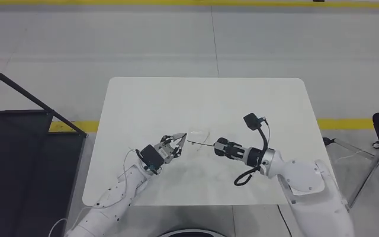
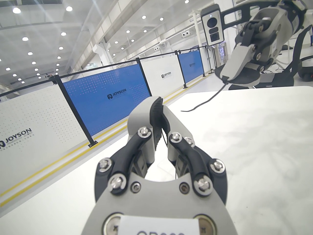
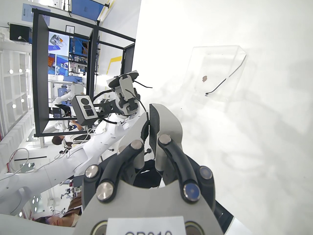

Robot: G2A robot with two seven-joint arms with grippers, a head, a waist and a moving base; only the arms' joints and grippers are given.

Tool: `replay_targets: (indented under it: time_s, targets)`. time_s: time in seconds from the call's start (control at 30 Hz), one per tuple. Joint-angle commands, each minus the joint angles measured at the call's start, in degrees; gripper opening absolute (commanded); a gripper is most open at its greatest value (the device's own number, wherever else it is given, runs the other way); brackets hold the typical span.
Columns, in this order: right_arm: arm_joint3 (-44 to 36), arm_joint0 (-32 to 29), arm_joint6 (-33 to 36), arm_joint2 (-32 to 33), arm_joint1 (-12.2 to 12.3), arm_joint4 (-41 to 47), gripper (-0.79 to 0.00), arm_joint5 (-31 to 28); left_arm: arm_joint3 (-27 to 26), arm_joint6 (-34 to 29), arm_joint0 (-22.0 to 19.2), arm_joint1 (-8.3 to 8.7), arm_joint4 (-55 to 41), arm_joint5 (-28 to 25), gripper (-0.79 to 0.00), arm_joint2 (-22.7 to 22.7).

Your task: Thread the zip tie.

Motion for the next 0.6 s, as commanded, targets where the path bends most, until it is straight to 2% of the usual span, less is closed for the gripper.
replay_targets:
  time_s: [0.0, 0.57]
  targets:
    - [0.43, 0.29, -0.03, 0.1, 0.04, 0.8, -0.785, 0.14, 0.53, 0.39, -0.24, -0.19, 0.01, 0.02, -0.785, 0.32]
    - [1.84, 1.75, -0.43, -0.07, 0.45, 3.83, -0.785, 2.06, 1.96, 1.89, -0.86, -0.93, 0.47, 0.05, -0.785, 0.86]
